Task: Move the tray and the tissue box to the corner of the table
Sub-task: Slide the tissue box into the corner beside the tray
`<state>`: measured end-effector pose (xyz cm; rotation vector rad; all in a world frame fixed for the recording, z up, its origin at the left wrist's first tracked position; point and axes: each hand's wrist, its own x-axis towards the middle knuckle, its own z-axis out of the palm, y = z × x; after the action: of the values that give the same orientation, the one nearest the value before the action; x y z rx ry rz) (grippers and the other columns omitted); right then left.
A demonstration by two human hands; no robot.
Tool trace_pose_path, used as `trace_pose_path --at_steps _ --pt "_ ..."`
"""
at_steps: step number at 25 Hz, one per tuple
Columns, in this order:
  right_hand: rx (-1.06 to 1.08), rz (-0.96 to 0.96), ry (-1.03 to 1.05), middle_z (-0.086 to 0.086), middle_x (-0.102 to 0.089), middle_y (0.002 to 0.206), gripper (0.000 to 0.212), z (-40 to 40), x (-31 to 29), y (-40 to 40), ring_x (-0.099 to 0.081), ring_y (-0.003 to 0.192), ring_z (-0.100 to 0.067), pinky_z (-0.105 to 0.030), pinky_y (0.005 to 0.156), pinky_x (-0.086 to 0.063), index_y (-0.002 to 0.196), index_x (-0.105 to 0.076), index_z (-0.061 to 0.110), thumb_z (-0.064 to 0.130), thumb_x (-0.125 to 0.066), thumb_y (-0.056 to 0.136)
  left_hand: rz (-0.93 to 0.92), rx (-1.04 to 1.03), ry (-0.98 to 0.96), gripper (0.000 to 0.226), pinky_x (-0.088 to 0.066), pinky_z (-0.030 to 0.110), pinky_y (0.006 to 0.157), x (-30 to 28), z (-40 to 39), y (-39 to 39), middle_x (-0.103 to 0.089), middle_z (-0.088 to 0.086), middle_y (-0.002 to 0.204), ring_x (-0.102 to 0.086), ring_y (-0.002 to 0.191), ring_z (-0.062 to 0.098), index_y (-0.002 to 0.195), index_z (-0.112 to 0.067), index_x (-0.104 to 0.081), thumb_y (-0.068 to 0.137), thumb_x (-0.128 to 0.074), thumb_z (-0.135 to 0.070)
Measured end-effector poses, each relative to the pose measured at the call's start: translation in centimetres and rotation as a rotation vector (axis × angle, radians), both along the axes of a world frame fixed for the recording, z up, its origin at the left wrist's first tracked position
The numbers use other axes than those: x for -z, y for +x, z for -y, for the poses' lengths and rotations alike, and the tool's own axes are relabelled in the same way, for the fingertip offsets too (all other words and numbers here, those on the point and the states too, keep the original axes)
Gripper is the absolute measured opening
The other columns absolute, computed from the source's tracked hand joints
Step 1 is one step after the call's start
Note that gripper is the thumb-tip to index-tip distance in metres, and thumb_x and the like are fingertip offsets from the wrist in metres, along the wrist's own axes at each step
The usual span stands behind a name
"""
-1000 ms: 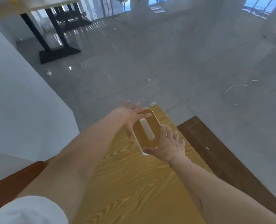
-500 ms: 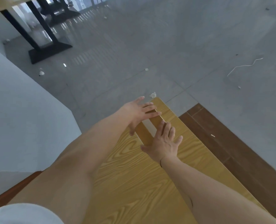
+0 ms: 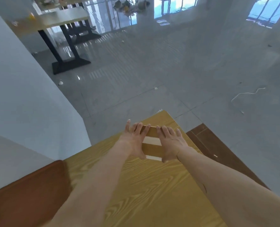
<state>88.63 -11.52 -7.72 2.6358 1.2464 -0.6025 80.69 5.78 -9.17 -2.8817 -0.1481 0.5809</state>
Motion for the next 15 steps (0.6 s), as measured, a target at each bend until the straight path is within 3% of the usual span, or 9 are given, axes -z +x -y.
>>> trace_pose_path --at_steps 7,11,15 --pt "-0.424 0.053 0.121 -0.008 -0.002 0.164 0.142 -0.6 -5.1 -7.0 0.0 0.152 -0.03 -0.062 0.122 -0.006 0.156 0.015 0.014 0.046 -0.087 0.062 0.165 -0.344 0.016 0.138 0.012 0.061 0.118 -4.7 2.7 -13.8 -0.012 0.011 0.156 -0.005 0.148 0.033 0.155 -0.022 0.013 0.055 -0.058 -0.084" --pt "-0.629 0.081 0.199 -0.01 -0.003 0.163 0.14 -0.3 -6.3 -11.0 -0.001 0.151 -0.032 -0.053 0.124 -0.003 0.156 0.014 0.013 0.05 -0.085 0.063 0.17 -0.504 0.029 0.137 0.011 0.06 0.119 -6.9 5.7 -20.6 -0.008 0.013 0.16 -0.002 0.15 0.035 0.154 -0.022 0.018 0.059 -0.058 -0.084" --pt "-0.85 0.07 0.286 -0.012 -0.009 0.161 0.14 0.3 -6.9 -16.2 -0.006 0.149 -0.031 -0.044 0.125 -0.003 0.157 0.008 0.011 0.052 -0.084 0.06 0.237 -0.661 0.085 0.135 0.005 0.057 0.12 -7.4 9.9 -28.0 -0.017 0.014 0.153 -0.008 0.147 0.034 0.156 -0.02 0.009 0.057 -0.055 -0.086"
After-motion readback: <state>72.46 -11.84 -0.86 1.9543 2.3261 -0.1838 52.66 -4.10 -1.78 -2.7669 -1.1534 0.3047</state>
